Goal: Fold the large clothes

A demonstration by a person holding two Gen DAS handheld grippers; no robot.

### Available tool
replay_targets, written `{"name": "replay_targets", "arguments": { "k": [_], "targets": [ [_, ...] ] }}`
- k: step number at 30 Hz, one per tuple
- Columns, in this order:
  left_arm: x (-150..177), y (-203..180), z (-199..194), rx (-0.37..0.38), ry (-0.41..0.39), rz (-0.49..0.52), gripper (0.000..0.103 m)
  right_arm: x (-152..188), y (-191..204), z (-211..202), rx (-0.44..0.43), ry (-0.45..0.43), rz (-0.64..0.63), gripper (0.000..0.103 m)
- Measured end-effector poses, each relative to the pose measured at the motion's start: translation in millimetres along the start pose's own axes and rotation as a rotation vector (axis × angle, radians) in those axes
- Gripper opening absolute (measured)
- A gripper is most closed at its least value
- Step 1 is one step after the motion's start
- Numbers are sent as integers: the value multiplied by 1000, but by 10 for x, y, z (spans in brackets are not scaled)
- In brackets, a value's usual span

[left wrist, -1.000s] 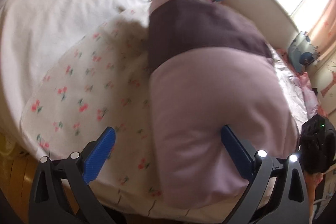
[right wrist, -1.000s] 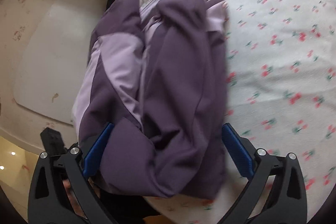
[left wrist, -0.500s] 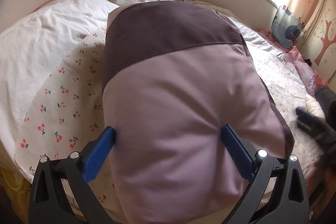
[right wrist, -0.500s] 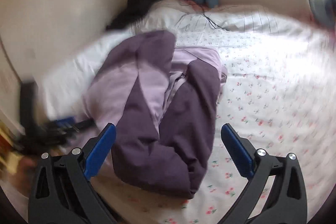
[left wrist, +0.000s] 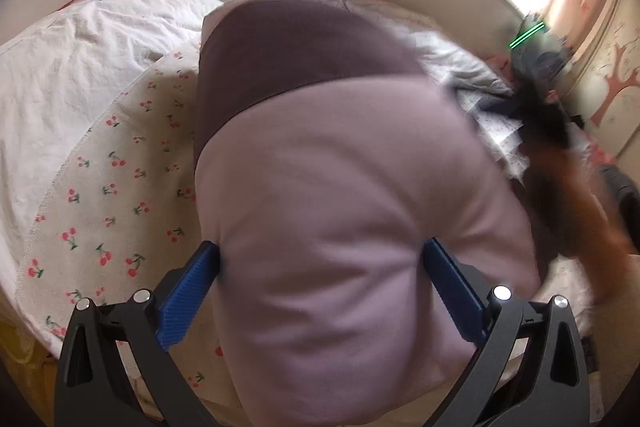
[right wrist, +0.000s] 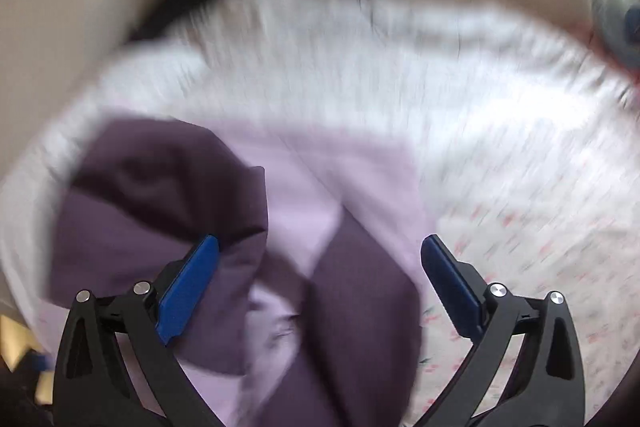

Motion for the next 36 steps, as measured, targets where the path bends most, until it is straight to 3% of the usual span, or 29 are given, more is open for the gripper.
{"name": "replay_targets", "arguments": {
  "k": [4, 8, 9, 11, 14, 18, 20, 25, 36],
  "targets": [
    [18, -29, 46, -46, 20, 33, 98, 128, -122, -427, -33, -40, 39, 97],
    [-3, 33, -17, -24, 7, -15, 97, 836, -147, -1312, -116, -272, 11, 97],
    [-2, 42, -18, -25, 6, -21, 97, 1116, -99, -1346, -92, -265, -11, 97],
    [0, 10, -9, -52, 2, -12, 97, 1453, 4, -992, -7, -92, -98, 97],
    [45, -169, -40, -108, 36, 7, 97, 1522, -303, -939, -98, -28, 67, 97],
    [195, -521, -378, -220, -32, 112, 97, 1614, -249, -1588, -92, -216, 55, 97],
    [240, -634, -507, -252, -49, 154, 97, 1843, -102, -1834, -80, -253, -3, 97],
    [286, -824, -846, -291, -113, 183, 97, 2139, 107, -2018, -44, -262, -78, 97],
    [391, -893, -1144, -314, -79, 170, 97, 2294, 446, -2297, 66, -283, -98, 97]
  ]
}}
Point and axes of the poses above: each gripper's, at about its wrist camera, not at the fingertips, and z roughly the way its jaws point, y to its left, x to its underside, the point moved 1 cm from there along z, roughly the way its jaws point, and after that the axes turned 6 degrees about x, right-handed, at the moved point
